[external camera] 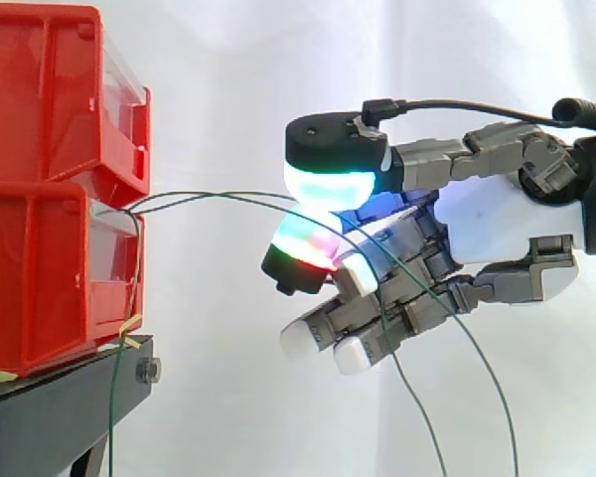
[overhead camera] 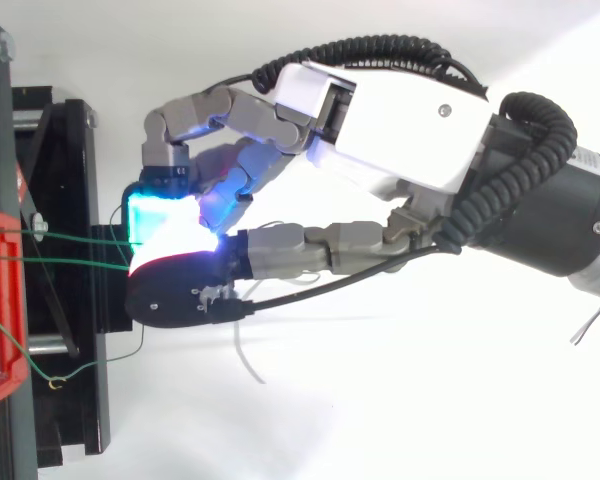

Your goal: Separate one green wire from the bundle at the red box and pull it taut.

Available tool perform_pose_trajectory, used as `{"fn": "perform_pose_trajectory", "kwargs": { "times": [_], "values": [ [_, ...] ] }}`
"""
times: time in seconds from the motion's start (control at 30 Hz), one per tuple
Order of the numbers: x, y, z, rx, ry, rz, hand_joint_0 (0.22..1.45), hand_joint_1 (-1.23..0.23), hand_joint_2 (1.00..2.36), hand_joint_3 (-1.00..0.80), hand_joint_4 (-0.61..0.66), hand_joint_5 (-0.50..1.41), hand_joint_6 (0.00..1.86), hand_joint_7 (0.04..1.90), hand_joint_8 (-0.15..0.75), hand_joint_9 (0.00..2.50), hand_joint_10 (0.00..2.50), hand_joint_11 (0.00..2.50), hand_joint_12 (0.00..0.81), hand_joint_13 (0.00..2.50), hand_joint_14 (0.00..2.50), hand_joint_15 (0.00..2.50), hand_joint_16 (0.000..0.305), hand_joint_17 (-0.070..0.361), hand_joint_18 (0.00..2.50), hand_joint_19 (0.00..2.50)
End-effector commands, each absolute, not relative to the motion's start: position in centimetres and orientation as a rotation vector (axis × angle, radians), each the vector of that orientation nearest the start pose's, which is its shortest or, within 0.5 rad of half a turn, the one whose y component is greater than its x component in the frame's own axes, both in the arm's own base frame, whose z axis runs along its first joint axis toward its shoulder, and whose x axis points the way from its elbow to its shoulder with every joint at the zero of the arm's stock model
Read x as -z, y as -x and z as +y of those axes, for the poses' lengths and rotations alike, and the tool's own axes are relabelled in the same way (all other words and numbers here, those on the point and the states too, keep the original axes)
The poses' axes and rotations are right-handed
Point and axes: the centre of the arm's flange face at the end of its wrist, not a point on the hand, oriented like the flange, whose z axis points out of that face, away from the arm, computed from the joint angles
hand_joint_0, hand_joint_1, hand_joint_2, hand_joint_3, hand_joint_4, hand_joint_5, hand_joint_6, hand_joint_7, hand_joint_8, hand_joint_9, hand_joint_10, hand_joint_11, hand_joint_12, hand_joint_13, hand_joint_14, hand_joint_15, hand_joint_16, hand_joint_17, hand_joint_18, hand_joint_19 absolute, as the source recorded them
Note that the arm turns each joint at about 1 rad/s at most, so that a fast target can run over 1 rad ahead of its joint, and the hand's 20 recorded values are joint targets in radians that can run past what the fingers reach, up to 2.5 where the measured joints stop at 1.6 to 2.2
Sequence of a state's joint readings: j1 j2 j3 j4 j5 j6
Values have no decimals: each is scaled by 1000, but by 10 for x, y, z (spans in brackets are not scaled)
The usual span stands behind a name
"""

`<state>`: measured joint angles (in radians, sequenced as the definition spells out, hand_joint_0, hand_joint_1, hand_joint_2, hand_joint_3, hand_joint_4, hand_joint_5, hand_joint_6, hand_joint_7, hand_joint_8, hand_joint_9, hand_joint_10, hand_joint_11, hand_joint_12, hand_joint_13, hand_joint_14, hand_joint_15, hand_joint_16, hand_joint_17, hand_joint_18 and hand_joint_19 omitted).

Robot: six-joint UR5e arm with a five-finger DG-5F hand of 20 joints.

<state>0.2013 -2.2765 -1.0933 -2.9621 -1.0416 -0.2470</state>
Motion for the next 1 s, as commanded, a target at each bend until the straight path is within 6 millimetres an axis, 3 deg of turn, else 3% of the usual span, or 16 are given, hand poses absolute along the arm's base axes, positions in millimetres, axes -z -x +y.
{"fn": "perform_pose_trajectory", "kwargs": {
  "times": [0.0,0.2,0.73,0.97],
  "values": [
    [-293,-760,-31,-745,-1210,1145,600,-690,1026,-42,154,-160,813,1391,303,651,15,579,371,439,9,253,52,117,500,402],
    [-294,-761,-33,-745,-1212,1140,599,-709,1026,-44,136,-153,800,1392,263,482,9,348,349,283,4,129,50,112,302,232],
    [-291,-757,-31,-753,-1245,1154,600,-719,1026,-50,126,-148,784,1421,259,471,9,341,350,252,4,112,51,116,247,202],
    [-280,-743,-21,-753,-1316,1282,600,-718,1026,-49,136,-148,782,1422,271,501,10,357,354,262,4,117,52,117,246,212]
  ]
}}
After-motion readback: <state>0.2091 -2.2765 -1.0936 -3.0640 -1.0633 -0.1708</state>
